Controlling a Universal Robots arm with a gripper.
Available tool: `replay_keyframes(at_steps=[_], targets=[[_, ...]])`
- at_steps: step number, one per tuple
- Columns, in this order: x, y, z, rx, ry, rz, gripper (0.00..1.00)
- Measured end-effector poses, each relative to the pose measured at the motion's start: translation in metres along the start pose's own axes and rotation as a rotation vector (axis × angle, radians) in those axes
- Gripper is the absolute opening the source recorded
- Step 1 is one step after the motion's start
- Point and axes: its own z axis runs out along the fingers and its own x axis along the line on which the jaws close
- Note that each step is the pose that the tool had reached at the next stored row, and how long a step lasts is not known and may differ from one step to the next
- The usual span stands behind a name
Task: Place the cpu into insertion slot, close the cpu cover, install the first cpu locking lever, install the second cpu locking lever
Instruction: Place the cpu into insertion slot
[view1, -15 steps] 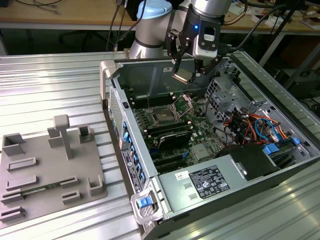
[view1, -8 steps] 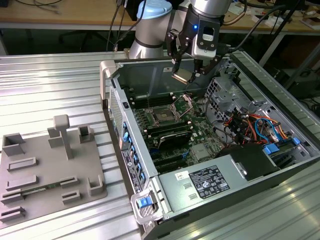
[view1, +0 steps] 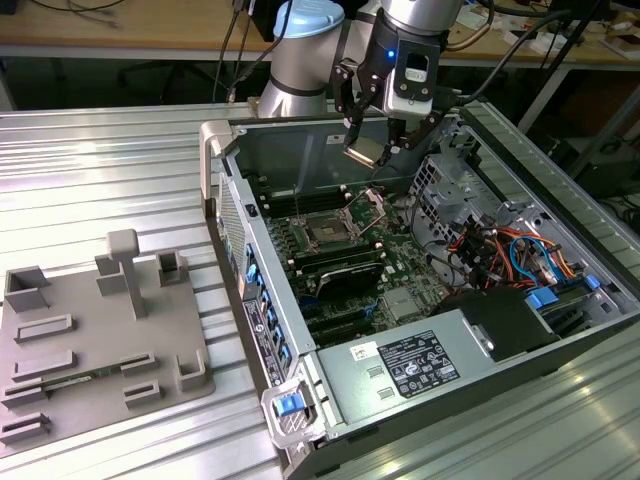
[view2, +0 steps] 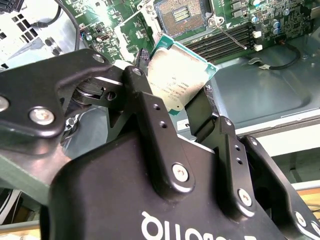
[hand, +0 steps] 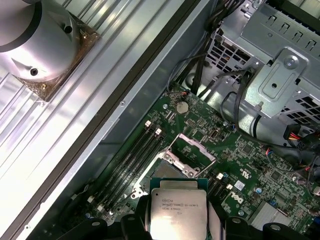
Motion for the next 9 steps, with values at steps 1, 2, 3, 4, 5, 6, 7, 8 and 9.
replay_keyframes(at_steps=[1, 2, 3, 4, 5, 6, 7, 8, 9], targets=[[0.0000, 0.0000, 0.0000, 0.0000, 0.0000, 0.000, 0.55], [0.0000, 0.0000, 0.0000, 0.0000, 0.0000, 0.001, 0.55], [0.0000, 0.0000, 0.0000, 0.0000, -0.0003, 0.004, 0.55], [0.0000, 0.0000, 0.0000, 0.0000, -0.0005, 0.005, 0.55], [0.0000, 0.0000, 0.0000, -0.0001, -0.0006, 0.007, 0.55], [0.0000, 0.0000, 0.0000, -0.0001, -0.0007, 0.008, 0.55], [0.0000, 0.0000, 0.0000, -0.0002, -0.0009, 0.010, 0.55], [0.0000, 0.0000, 0.0000, -0.0002, -0.0011, 0.012, 0.55], [0.0000, 0.0000, 0.0000, -0.0003, -0.0012, 0.014, 0.55]])
